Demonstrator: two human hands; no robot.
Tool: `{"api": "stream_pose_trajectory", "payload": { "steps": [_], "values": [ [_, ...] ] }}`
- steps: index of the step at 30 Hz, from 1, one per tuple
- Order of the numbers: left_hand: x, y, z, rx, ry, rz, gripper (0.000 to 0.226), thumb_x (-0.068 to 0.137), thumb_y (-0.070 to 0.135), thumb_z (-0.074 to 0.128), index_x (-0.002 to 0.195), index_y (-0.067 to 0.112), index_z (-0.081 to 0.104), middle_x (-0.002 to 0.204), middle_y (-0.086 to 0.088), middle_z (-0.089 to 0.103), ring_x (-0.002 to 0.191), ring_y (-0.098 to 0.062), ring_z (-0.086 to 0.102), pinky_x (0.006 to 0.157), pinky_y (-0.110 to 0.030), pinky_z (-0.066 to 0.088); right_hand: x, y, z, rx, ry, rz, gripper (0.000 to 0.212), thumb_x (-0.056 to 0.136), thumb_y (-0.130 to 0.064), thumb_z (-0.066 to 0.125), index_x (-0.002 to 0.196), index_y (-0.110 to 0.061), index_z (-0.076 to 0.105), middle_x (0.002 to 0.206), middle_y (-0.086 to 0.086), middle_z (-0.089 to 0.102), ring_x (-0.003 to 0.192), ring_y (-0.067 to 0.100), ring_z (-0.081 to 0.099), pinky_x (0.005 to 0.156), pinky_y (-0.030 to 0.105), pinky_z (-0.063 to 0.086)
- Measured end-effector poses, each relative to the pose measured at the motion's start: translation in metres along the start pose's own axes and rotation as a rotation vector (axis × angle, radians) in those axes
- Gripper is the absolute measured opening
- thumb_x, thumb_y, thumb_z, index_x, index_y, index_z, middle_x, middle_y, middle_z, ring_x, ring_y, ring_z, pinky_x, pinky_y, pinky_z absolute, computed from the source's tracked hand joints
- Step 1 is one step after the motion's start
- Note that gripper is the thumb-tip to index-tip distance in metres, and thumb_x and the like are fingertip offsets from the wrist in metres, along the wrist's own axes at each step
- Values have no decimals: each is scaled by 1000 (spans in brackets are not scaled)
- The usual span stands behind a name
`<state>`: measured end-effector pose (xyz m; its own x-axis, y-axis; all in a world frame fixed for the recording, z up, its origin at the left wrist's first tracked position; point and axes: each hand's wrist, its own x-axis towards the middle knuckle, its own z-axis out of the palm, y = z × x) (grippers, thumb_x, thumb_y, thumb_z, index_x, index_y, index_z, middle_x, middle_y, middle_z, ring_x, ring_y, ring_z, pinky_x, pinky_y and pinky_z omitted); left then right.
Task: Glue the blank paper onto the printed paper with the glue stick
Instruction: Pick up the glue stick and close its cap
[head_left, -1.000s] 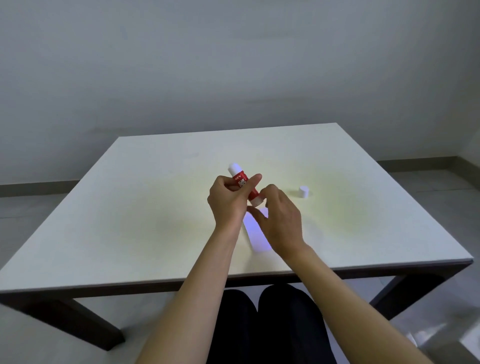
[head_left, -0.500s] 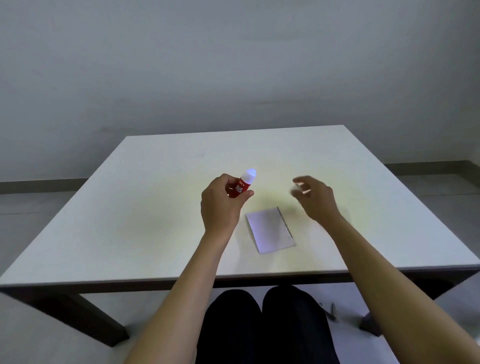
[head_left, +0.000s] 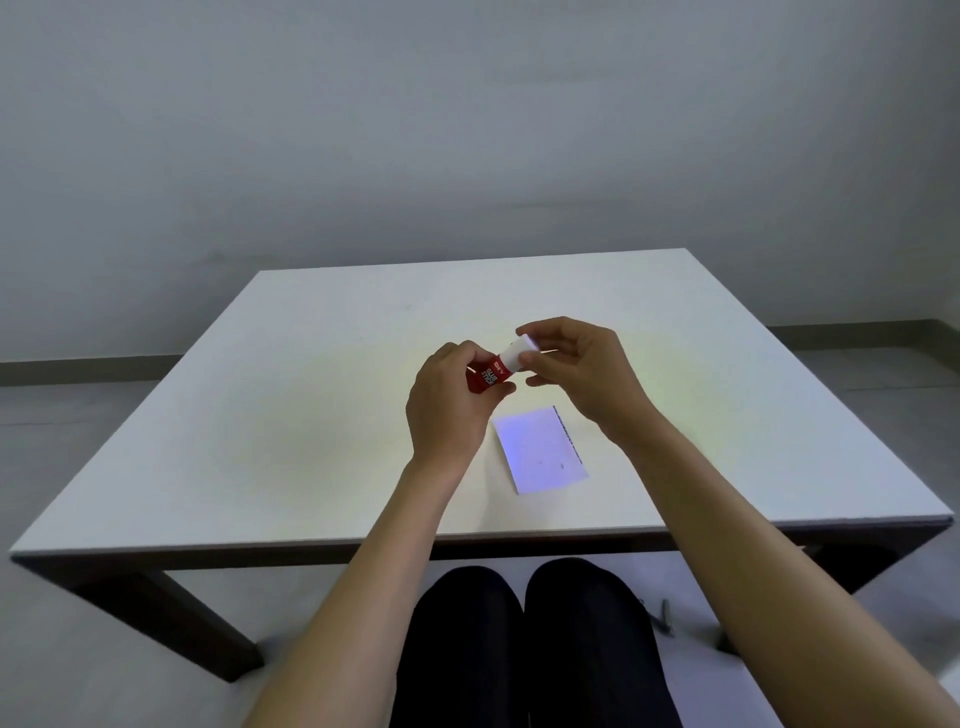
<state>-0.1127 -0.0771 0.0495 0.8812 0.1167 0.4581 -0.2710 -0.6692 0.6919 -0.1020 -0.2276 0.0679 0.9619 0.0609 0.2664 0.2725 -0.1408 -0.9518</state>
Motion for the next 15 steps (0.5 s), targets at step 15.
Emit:
{"api": "stream_pose_trajectory", "payload": {
  "steps": [15],
  "values": [
    [8,-6,-8,142,-93,96,27,68,24,80,85,16,61,84,3,61,79,-19,57,57,-27,36,7,1,9,-811,1,-64,48,92,-49,47,70,-7,55,59,6,57,54,22,44,52,30,32]
  ]
}}
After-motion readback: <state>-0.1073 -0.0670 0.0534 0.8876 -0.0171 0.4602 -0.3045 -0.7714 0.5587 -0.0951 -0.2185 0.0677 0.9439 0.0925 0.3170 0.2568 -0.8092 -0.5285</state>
